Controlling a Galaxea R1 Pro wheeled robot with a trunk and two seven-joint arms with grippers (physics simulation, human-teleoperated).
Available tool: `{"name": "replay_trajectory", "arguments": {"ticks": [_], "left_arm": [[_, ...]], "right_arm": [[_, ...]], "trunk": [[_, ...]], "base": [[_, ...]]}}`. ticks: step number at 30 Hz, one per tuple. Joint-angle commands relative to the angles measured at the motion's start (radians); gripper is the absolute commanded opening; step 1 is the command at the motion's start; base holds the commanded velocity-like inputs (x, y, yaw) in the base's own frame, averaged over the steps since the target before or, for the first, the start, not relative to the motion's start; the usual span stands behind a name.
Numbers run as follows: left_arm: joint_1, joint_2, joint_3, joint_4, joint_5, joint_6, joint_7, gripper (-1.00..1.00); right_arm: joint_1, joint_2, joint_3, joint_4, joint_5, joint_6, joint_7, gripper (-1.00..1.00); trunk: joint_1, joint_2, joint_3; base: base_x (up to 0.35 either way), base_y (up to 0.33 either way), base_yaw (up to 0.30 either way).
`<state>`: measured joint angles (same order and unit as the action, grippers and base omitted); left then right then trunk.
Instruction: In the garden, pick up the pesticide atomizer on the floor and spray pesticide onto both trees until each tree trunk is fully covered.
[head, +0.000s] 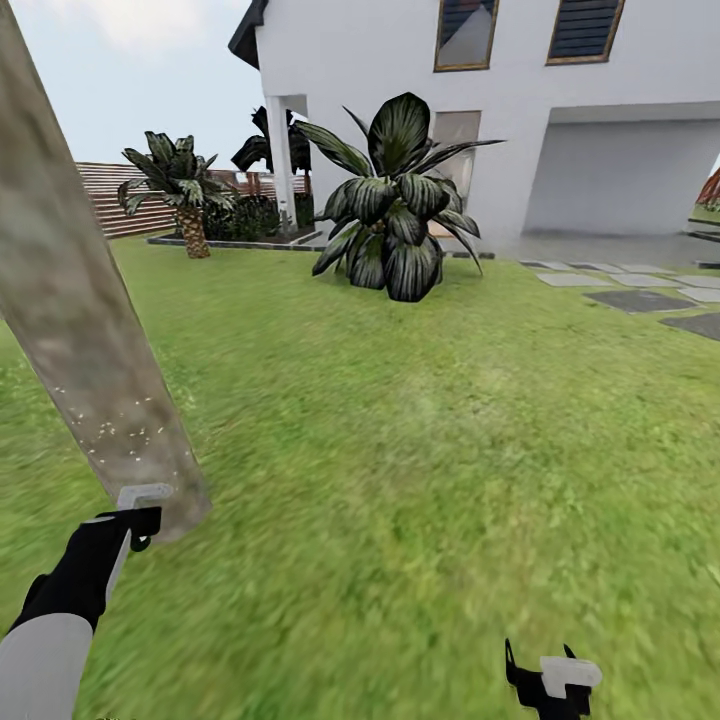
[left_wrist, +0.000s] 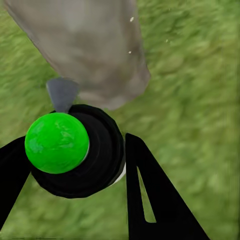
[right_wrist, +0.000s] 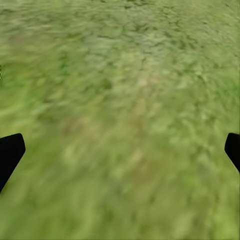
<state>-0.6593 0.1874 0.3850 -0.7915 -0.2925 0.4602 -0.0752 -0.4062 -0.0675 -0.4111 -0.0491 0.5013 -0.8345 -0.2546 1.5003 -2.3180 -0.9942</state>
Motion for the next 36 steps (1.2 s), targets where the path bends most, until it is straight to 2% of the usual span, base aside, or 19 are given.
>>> {"name": "replay_trajectory", "arguments": {"ticks": [1,2,5,8,12,25,36], "left_arm": [[0.000,0.001,0.000,0.000,0.000,0.000,0.000,-1.00],[0.001,0.004,0.000,0.000,0.000,0.001,0.007,-1.00],[0.001,0.013,0.000,0.000,0.000,0.003,0.077,-1.00],[0.002,0.011,-0.003,0.000,0.001,0.002,0.100,-1.00],[0.003,0.008,-0.004,0.000,0.002,0.002,0.103,-1.00],[0.004,0.009,-0.002,0.000,0.004,0.002,0.104,-1.00],[0.004,0.002,-0.005,0.001,0.004,0.000,0.103,-1.00]], "right_arm": [[0.000,0.000,0.000,0.000,0.000,0.000,0.000,1.00],[0.000,0.000,0.000,0.000,0.000,0.000,0.000,1.00],[0.000,0.000,0.000,0.000,0.000,0.000,0.000,1.00],[0.000,0.000,0.000,0.000,0.000,0.000,0.000,1.00],[0.000,0.000,0.000,0.000,0.000,0.000,0.000,1.00],[0.000,0.000,0.000,0.000,0.000,0.000,0.000,1.00],[0.000,0.000,0.000,0.000,0.000,0.000,0.000,1.00]], "trunk": [[0.000,0.000,0.000],[0.000,0.000,0.000],[0.000,0.000,0.000],[0.000,0.000,0.000],[0.000,0.000,0.000],[0.000,0.000,0.000],[0.000,0.000,0.000]], "base": [[0.159,-0.250,0.264],[0.159,-0.250,0.271],[0.159,-0.250,0.276],[0.161,-0.249,0.277],[0.203,-0.221,0.247],[0.220,-0.202,0.031],[0.066,-0.074,0.265]]}}
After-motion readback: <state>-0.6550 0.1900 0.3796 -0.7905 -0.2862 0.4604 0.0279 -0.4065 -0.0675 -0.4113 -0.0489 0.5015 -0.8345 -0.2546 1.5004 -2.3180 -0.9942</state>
